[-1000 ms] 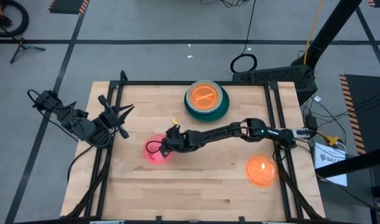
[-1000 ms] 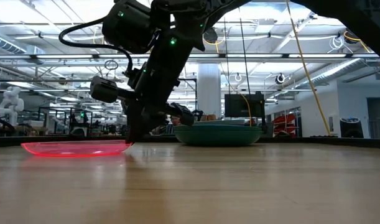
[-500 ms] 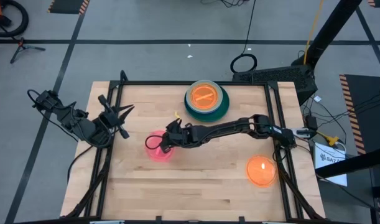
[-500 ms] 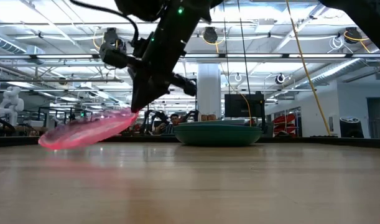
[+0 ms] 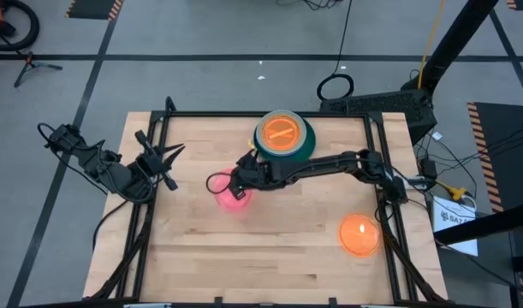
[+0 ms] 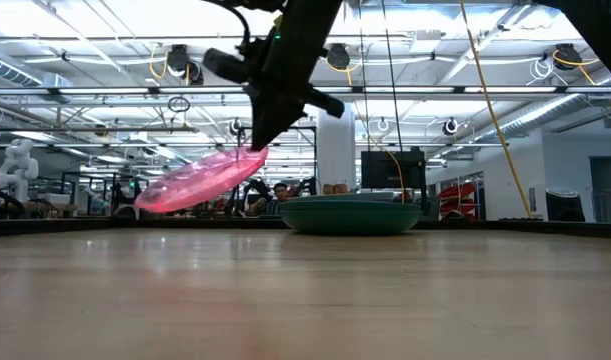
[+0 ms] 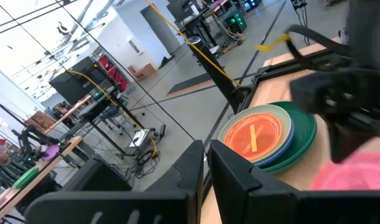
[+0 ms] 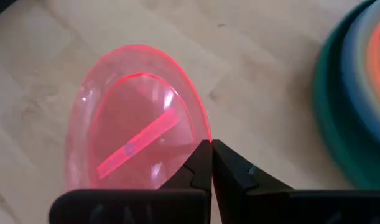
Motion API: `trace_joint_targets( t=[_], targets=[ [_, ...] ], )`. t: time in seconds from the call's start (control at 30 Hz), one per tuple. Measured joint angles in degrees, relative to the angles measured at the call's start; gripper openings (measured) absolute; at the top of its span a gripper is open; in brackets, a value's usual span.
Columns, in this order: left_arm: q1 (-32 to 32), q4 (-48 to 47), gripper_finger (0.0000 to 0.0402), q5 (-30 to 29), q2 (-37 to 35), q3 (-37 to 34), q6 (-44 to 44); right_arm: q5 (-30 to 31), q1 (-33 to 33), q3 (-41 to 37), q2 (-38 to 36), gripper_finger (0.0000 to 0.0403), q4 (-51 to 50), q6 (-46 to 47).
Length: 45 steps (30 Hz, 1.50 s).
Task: Stack plastic plates
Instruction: Stack the pink plate on the top orange plate
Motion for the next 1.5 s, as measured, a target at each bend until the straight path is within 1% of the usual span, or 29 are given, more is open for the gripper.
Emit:
trace_joint_targets(
  t=[0.13,0.47,0.8,1.17,1.33,1.5],
  targets=[
    [0.00,-0.03,0.0035,0.00,0.00,0.00,0.00,-1.50,-2.04,0.00,-2.80,0.0000,-3.24,-1.97],
    [-0.02,-0.53,0.0035,0.00,0.00,0.00,-0.11,-4.67,-7.26,0.02,-8.12,0.0000,-7.41,-6.51],
    [0.00,-1.22,0.0035,0.02,0.00,0.00,-1.11,-7.07,-13.67,0.04,-9.89,0.0000,-14.43,-9.42],
    [-0.01,-3.26,0.0035,0.02,0.00,0.00,-3.71,-9.23,-22.55,0.04,-11.43,0.0000,-16.55,-13.82],
    [-0.01,-4.44,0.0035,0.02,0.00,0.00,-5.52,-13.50,-26.39,0.02,-12.09,0.0000,-16.89,-15.63],
    [-0.01,-4.86,0.0035,0.02,0.00,0.00,-6.97,-14.99,-29.65,0.02,-12.30,0.0000,-17.94,-16.61]
  ],
)
